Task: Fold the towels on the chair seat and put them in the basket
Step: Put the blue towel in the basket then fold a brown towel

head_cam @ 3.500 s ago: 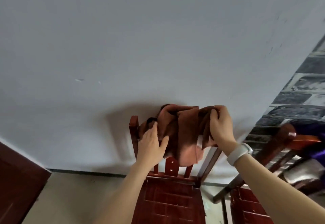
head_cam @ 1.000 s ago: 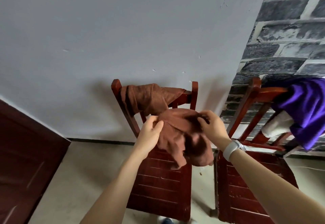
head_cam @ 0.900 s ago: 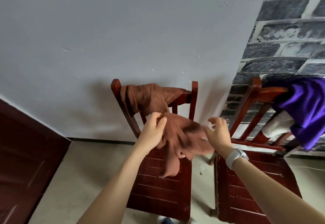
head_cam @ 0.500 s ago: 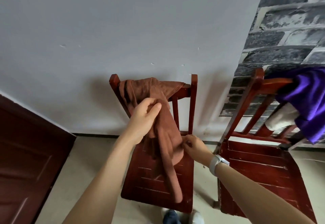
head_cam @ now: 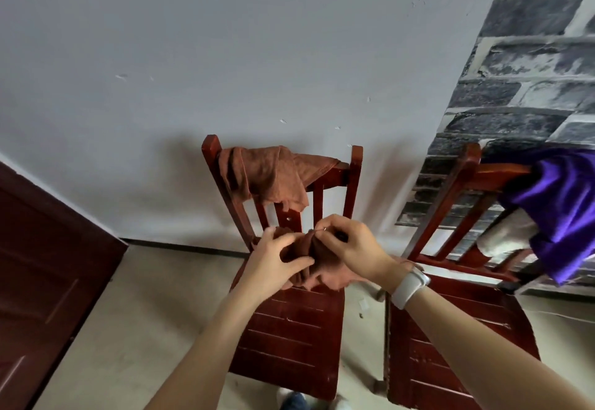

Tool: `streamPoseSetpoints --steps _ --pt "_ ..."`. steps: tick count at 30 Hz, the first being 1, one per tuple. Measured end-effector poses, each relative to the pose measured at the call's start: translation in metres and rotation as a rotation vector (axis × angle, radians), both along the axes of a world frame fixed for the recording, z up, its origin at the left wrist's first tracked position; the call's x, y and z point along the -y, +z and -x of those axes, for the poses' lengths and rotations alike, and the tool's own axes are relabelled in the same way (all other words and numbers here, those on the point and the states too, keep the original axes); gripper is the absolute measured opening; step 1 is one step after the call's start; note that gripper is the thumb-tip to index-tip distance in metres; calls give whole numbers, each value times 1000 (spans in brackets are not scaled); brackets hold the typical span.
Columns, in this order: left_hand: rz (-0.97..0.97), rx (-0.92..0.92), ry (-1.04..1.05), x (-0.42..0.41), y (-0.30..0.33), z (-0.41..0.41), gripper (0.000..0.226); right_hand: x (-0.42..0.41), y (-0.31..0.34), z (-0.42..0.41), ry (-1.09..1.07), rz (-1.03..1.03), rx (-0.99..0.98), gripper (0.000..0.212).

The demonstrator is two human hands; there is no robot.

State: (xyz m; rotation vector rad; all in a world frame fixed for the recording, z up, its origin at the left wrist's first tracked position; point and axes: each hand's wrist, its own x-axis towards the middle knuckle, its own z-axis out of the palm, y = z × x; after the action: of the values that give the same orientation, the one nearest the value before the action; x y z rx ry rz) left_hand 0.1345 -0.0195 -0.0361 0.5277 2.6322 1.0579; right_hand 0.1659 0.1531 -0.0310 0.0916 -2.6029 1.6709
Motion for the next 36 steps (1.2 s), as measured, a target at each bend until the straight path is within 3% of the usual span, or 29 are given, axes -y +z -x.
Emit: streamPoseSetpoints --steps 2,5,8,11,14,20,24,27,32,36 --pt "-66 -83 22 -13 2 -1 26 -4 4 -5 -32 49 -14 23" --pt "-127 -183 -3 -24 11 1 21 -19 0 -13 -176 41 39 21" --pt "-156 -210 -12 -27 16 2 24 -32 -16 -20 -275 -55 366 28" --pt "-171 -212 -5 -29 18 1 24 -30 -26 -31 -211 199 761 44" --pt "-162 -220 13 -28 18 0 24 -27 -31 -34 -136 319 857 48" --pt "-129 -182 69 -12 10 0 23 -26 -37 -39 97 547 763 48" --pt "-131 -137 61 -6 5 1 23 -18 -34 -37 57 535 662 18" --pt "-119 -14 -72 4 2 6 35 -18 -36 -38 -161 580 589 15" --pt "-67 233 -127 45 -3 29 61 -38 -46 -45 -573 414 400 22" --pt "-49 112 22 75 -14 53 35 -36 -42 -57 -830 384 236 26"
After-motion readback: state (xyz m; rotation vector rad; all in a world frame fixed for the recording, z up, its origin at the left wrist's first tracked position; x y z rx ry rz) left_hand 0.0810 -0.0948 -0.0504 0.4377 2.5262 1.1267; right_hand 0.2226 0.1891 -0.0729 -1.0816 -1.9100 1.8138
